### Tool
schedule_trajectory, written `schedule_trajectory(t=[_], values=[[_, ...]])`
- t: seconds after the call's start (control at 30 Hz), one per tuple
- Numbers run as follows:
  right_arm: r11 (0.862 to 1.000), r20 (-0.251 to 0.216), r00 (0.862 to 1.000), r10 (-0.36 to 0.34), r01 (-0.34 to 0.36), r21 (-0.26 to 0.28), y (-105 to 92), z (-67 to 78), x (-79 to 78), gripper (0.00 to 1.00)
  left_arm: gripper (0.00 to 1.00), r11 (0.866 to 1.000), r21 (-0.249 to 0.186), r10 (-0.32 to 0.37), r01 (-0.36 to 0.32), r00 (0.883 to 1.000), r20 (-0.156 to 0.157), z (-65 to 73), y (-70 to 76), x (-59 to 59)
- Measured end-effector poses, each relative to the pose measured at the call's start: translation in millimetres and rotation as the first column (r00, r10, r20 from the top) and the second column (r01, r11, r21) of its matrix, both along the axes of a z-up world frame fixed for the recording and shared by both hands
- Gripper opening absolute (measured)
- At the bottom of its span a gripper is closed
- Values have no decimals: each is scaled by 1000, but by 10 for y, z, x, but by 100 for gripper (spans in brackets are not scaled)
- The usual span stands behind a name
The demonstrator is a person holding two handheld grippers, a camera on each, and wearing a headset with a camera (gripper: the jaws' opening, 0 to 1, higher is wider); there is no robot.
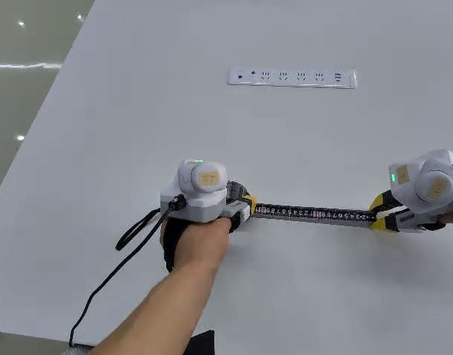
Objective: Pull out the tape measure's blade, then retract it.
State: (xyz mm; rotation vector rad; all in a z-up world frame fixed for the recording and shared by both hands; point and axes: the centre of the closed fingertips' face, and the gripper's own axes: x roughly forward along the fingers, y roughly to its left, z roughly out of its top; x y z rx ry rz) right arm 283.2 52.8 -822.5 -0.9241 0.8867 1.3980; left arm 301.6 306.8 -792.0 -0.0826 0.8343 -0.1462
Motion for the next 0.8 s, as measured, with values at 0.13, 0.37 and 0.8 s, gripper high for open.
schedule_trajectory(t=[0.13, 0.37, 0.8], values=[[1000, 9, 1000, 11, -11, 1, -1, 0, -3, 11, 60, 1000, 0, -5, 5, 1000, 4, 1, 2, 0], [1000, 6, 1000, -5, 5, 13, 3, 5, -2, 11, 58, 1000, 1, -18, 18, 1000, 10, 3, 4, -1], [999, -16, 1000, -21, 21, 29, 75, 12, -4, 11, 57, 999, 3, -34, 34, 999, 23, 9, -4, -1]])
